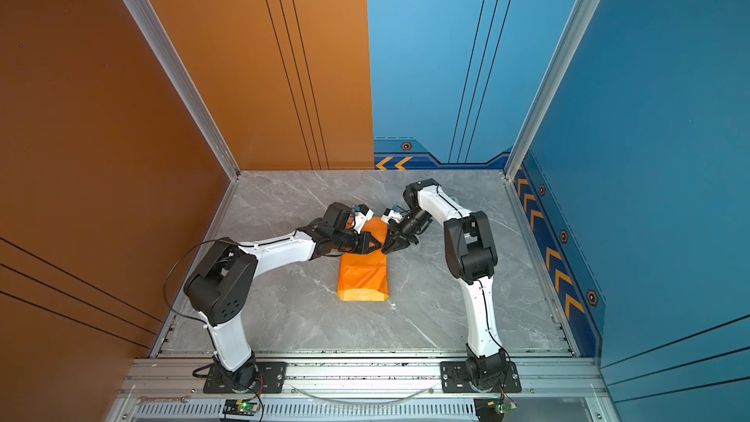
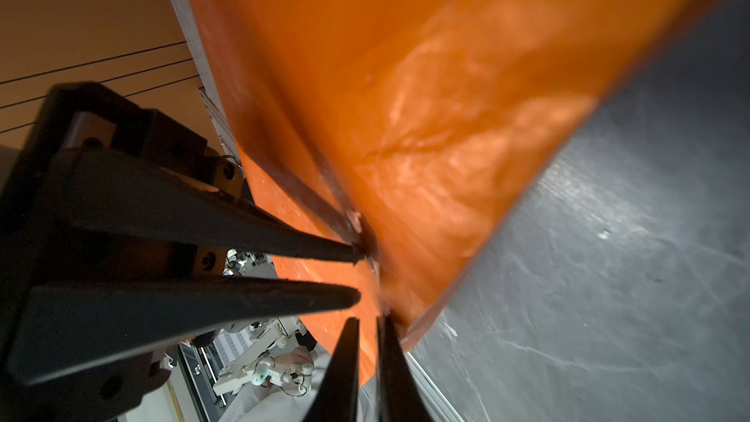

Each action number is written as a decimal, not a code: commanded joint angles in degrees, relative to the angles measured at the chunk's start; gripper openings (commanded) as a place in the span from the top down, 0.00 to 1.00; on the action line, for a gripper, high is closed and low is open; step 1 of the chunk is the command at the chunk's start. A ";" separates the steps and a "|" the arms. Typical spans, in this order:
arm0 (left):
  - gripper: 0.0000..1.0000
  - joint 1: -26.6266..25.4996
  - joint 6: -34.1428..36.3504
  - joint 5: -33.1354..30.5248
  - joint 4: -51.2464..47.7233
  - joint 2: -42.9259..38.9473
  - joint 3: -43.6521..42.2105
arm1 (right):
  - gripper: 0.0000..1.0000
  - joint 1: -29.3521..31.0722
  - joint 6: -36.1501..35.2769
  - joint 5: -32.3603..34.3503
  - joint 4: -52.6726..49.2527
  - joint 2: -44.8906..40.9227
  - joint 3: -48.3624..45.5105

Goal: Wrap the gift box in paper

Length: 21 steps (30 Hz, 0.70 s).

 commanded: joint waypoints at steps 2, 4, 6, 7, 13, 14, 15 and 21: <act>0.86 0.83 0.49 -3.93 -5.15 -0.03 -2.63 | 0.80 -0.51 0.63 2.79 1.13 0.58 0.08; 0.86 0.83 0.48 -4.01 -5.11 -0.17 -2.79 | 0.78 -0.69 0.93 2.79 1.11 0.32 -0.01; 0.86 0.81 0.48 -4.11 -5.13 -0.23 -2.97 | 0.77 -0.80 1.18 2.96 1.07 0.16 -0.16; 0.86 0.80 0.50 -4.10 -5.08 -0.25 -2.96 | 0.76 -0.81 1.35 3.13 1.02 -0.03 -0.18; 0.86 0.91 0.55 -4.25 -4.97 -0.37 -3.14 | 0.74 -1.07 2.23 3.74 1.02 -0.53 -0.30; 0.86 0.97 0.50 -4.28 -4.90 -0.31 -3.18 | 0.74 -1.11 2.33 3.84 1.04 -0.65 -0.36; 0.86 0.90 0.42 -4.17 -4.78 -0.31 -3.14 | 0.75 -1.21 2.49 3.96 1.03 -0.70 -0.36; 0.86 1.08 -0.90 -1.89 -2.09 -1.30 -2.46 | 0.84 -1.12 2.41 3.94 1.05 0.00 -0.35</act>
